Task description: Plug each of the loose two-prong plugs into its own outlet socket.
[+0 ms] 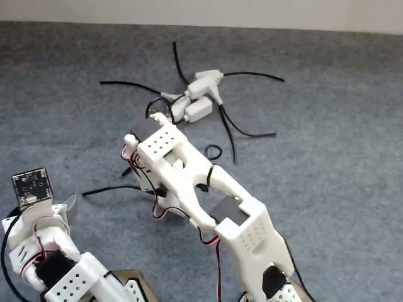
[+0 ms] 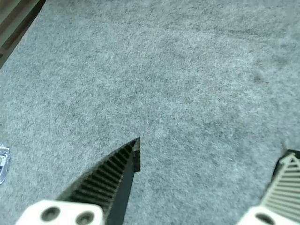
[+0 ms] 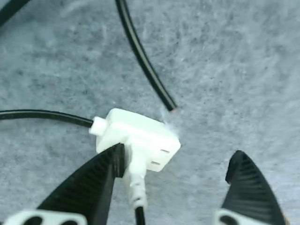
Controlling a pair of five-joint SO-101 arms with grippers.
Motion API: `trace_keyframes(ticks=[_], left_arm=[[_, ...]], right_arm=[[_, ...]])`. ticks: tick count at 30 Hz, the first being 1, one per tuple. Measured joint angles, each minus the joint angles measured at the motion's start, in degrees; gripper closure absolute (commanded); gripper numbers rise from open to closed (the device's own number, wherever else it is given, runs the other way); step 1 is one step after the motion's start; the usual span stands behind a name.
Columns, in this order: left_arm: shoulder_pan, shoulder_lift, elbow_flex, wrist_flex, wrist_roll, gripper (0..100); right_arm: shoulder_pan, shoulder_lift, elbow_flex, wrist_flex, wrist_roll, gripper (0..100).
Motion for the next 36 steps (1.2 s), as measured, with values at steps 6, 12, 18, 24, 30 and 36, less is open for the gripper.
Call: trace_keyframes(ticks=[6, 12, 18, 24, 30, 36], left_arm=[[2.8, 0.0, 0.0, 4.5, -1.7, 58], [6.8, 0.0, 0.0, 8.0, -2.5, 58], [15.6, 0.0, -6.2, 14.9, -2.5, 58], [27.6, 8.1, -26.5, 25.3, 0.4, 58], [37.0, 35.1, -43.8, 26.1, 4.7, 68], [45.9, 51.8, -52.7, 29.5, 5.4, 64]], right_arm=[[0.1, -2.6, -7.6, 1.8, 6.6, 65.9], [0.1, -4.7, -22.2, 2.0, 21.5, 65.9], [5.5, -16.1, -39.9, 2.3, 30.8, 65.9], [21.7, -35.1, -17.1, 2.3, 33.7, 65.9], [24.8, -57.1, 18.1, -4.4, 36.9, 65.9], [25.5, -77.7, 58.9, -22.9, 37.3, 65.9]])
